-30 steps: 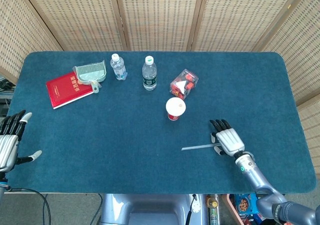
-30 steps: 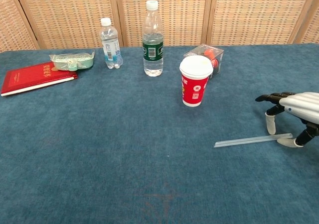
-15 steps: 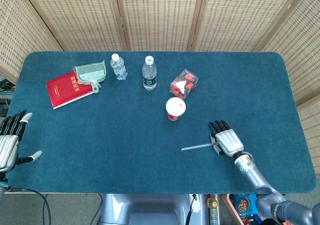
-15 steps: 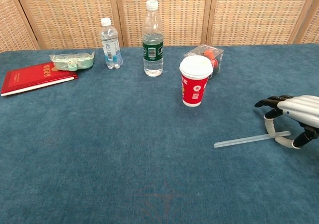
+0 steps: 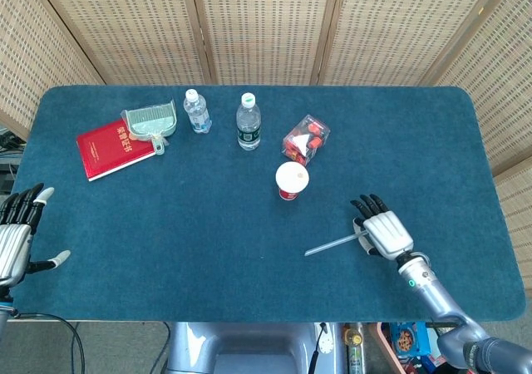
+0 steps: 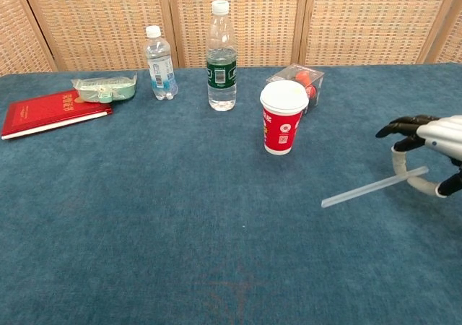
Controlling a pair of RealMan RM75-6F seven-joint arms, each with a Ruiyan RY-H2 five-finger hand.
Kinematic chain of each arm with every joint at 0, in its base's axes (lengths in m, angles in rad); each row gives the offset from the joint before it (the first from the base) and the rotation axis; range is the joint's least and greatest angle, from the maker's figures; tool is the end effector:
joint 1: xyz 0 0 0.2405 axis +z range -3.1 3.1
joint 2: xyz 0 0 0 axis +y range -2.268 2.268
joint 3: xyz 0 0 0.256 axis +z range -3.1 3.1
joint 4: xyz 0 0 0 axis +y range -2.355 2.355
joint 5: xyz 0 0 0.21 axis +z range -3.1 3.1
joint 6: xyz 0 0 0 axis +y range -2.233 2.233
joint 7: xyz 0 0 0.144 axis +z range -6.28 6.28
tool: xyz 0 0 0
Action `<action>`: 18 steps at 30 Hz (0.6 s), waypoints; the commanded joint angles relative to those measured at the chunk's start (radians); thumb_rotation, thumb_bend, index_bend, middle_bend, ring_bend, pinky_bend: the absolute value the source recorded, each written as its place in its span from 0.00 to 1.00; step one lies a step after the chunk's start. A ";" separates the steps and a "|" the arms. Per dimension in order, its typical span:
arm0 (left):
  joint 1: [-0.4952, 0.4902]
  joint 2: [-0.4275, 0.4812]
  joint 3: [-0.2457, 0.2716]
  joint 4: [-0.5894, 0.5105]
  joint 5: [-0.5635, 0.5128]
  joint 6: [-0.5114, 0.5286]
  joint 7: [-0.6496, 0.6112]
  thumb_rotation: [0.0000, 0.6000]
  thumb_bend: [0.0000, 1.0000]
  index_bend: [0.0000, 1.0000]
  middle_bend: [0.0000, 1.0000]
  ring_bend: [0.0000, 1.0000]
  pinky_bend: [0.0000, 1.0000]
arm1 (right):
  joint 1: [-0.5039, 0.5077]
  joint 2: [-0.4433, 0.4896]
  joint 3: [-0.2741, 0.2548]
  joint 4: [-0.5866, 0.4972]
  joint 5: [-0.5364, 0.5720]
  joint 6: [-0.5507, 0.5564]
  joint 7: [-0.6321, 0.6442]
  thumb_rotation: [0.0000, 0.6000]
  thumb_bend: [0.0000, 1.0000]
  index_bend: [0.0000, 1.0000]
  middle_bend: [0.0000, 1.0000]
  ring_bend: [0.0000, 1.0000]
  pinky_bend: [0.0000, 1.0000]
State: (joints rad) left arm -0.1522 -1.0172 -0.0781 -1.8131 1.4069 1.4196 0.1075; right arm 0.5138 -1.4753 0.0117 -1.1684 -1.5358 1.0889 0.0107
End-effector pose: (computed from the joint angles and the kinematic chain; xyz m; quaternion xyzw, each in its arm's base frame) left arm -0.2772 0.2024 0.1716 -0.5970 -0.3975 -0.3816 0.5831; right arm -0.2762 -0.3057 0.0254 0.7662 -0.3225 0.3324 0.4455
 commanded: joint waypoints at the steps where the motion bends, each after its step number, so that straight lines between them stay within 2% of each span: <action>1: 0.000 0.001 0.000 0.000 0.001 0.000 -0.003 1.00 0.06 0.00 0.00 0.00 0.00 | -0.011 0.048 0.027 -0.022 -0.004 0.052 -0.040 1.00 0.53 0.66 0.17 0.00 0.00; 7: 0.000 0.005 -0.002 0.003 -0.001 -0.002 -0.015 1.00 0.06 0.00 0.00 0.00 0.00 | -0.018 0.133 0.086 -0.038 0.029 0.113 -0.104 1.00 0.53 0.66 0.18 0.00 0.00; 12: -0.001 0.002 -0.007 0.006 -0.006 0.005 -0.009 1.00 0.06 0.00 0.00 0.00 0.00 | 0.012 0.159 0.155 0.025 0.001 0.221 -0.303 1.00 0.54 0.66 0.21 0.00 0.00; 18: 0.001 -0.004 -0.011 0.005 -0.014 0.010 0.004 1.00 0.06 0.00 0.00 0.00 0.00 | 0.089 0.189 0.204 0.017 -0.029 0.224 -0.474 1.00 0.54 0.66 0.23 0.00 0.02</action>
State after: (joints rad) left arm -0.1517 -1.0203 -0.0882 -1.8084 1.3939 1.4292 0.1106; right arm 0.5577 -1.3082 0.1813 -1.1546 -1.5412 1.2964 -0.3805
